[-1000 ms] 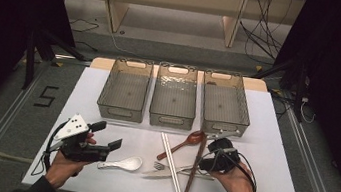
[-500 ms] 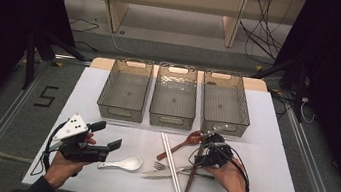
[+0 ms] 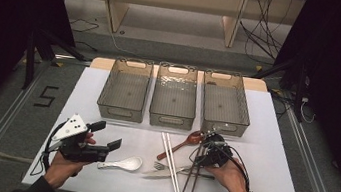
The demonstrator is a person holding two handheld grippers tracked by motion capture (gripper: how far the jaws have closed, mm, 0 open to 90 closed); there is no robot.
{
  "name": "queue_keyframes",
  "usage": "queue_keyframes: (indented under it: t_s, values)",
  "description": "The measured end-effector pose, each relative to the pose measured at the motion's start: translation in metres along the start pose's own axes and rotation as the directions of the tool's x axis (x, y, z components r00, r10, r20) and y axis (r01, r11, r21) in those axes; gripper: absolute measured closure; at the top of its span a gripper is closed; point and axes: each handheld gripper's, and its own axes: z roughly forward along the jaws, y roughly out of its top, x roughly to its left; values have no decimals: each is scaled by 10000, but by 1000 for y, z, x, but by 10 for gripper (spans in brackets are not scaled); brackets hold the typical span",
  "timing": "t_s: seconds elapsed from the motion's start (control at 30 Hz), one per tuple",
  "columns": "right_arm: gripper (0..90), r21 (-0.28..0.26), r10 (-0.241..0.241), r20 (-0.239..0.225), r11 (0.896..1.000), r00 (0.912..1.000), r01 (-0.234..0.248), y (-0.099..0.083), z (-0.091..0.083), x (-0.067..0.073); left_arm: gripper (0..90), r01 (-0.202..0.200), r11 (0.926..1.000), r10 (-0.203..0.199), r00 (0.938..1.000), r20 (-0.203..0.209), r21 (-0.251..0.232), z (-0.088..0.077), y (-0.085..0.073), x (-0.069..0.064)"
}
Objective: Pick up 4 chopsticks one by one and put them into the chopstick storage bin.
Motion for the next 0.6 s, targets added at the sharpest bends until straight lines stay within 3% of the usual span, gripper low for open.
queue_keyframes:
  t_s: [0.6]
  values:
    - [714, 426, 498, -123, 9979, 9987, -492, -1, 2, -15, 166, -84, 10000, 84, 10000, 3, -30, -1, 0, -1]
